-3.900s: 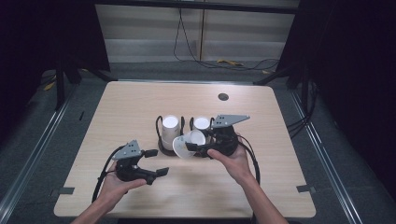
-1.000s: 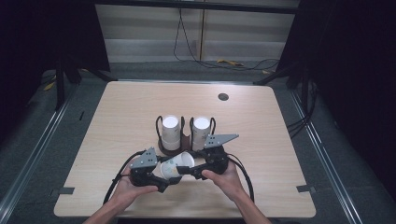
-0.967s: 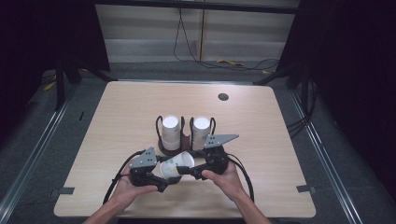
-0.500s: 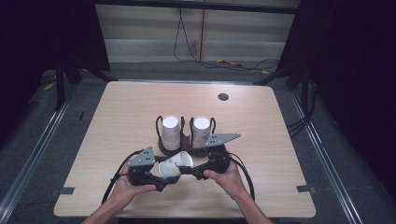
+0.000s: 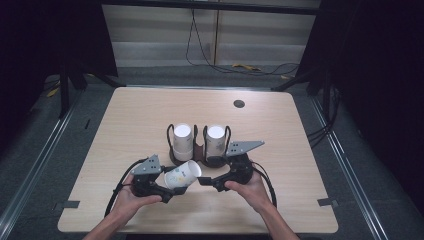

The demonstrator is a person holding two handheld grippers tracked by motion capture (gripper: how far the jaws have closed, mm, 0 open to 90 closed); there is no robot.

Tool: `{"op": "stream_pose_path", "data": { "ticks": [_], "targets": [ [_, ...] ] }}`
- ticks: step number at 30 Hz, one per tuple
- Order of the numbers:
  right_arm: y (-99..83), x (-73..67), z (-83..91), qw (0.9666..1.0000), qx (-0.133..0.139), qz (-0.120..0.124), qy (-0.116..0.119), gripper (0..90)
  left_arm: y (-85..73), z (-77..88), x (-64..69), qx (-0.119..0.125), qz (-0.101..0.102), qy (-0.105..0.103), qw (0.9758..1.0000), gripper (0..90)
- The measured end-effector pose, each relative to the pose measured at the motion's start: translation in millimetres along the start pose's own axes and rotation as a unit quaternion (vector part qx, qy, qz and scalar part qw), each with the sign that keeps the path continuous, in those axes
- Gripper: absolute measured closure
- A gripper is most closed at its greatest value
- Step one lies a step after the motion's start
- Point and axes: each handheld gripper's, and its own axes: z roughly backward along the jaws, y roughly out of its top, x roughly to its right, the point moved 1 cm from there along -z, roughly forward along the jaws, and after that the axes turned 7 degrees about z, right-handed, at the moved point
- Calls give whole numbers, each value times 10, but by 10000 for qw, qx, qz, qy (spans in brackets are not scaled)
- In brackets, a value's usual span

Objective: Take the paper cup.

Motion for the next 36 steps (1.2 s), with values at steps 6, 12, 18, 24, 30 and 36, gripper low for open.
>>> {"op": "stream_pose_path", "data": {
  "ticks": [6, 12, 18, 24, 30, 36],
  "targets": [
    [-12, 20, -4, 9999, -119, 54, -37, 182, -1, 13, -13, -60, 18, -26, 10000, 237],
    [-21, 18, -43, 9995, -285, 128, -26, 181, 4, 40, -39, -126, 46, 13, 9999, 239],
    [-13, 22, -43, 9986, -470, 251, -41, 198, 46, 76, -47, -261, -90, 47, 9996, 243],
    [13, 23, -79, 9958, -791, 461, 14, 208, 59, 69, -73, -329, -105, 216, 9992, 242],
    [52, 17, -121, 9930, -1017, 594, 50, 193, 42, 31, -60, -541, -208, 219, 9981, 242],
    [28, -1, -178, 9886, -1322, 708, 121, 207, 46, -42, 10, -908, -394, 93, 9950, 242]
  ]
}}
